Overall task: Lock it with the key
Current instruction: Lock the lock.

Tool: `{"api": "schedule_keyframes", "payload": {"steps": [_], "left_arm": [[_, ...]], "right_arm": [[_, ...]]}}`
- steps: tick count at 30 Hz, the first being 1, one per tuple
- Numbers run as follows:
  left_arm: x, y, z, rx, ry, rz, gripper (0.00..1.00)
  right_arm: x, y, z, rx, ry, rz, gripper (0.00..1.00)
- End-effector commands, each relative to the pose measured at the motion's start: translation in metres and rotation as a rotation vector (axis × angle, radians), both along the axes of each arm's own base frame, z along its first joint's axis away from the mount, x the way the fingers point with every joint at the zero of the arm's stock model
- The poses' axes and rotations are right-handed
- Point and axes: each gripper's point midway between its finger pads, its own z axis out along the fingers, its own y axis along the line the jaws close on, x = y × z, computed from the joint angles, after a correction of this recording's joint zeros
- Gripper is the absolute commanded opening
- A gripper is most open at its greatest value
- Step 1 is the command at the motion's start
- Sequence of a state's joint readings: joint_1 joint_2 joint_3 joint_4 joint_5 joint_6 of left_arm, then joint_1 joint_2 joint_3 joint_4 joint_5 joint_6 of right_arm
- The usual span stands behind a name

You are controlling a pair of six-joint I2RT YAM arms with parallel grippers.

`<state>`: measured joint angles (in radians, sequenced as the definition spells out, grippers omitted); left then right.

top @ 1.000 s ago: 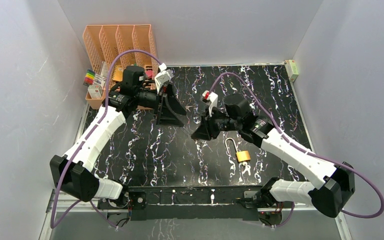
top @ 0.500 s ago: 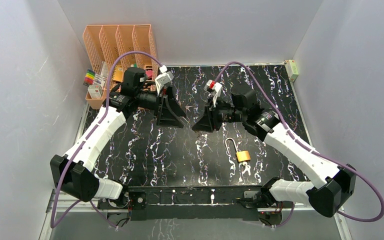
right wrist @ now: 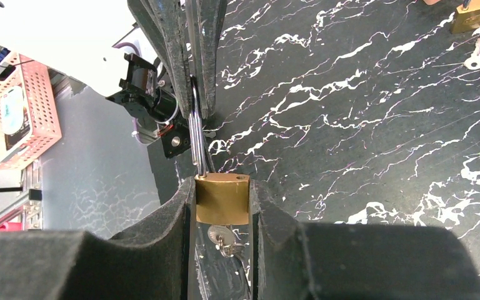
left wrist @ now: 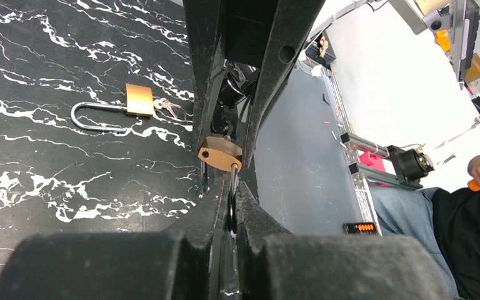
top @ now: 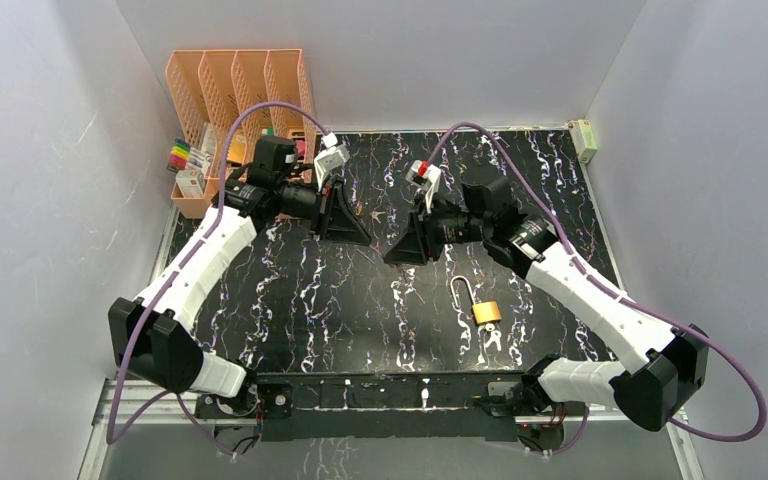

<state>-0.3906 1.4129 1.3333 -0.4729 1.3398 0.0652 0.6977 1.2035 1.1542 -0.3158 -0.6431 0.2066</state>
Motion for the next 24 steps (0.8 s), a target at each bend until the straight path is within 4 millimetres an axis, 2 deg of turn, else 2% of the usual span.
{"api": "schedule_keyframes", "payload": {"steps": [1, 6, 10, 11, 15, 17, 18, 24], "left_arm": [[-0.014, 0.003, 0.005, -0.008, 0.021, -0.056, 0.00], [-0.014, 0.004, -0.005, 0.028, 0.046, -0.082, 0.00], [-0.012, 0.003, 0.004, 0.001, 0.022, -0.101, 0.00], [-0.009, 0.002, 0.007, 0.001, 0.006, -0.092, 0.00], [0.010, -0.003, 0.027, -0.032, -0.073, -0.010, 0.00], [0.014, -0.003, 0.042, -0.074, -0.100, 0.001, 0.00], [0.014, -0.002, 0.050, -0.097, -0.108, -0.002, 0.00], [0.006, 0.005, 0.086, -0.198, -0.166, -0.092, 0.00]], "right_arm": [[0.012, -0.001, 0.048, 0.110, -0.106, -0.010, 0.00], [0.019, -0.006, 0.057, 0.128, -0.112, -0.019, 0.00], [0.025, -0.006, 0.063, 0.126, -0.126, -0.016, 0.02], [0.026, -0.006, 0.064, 0.124, -0.129, -0.012, 0.12], [0.032, -0.005, 0.070, 0.127, -0.146, -0.030, 0.70], [0.037, -0.007, 0.075, 0.135, -0.170, -0.064, 0.93], [0.038, -0.009, 0.078, 0.143, -0.187, -0.079, 0.98], [0.030, -0.019, 0.100, 0.297, -0.356, -0.121, 0.99]]}}
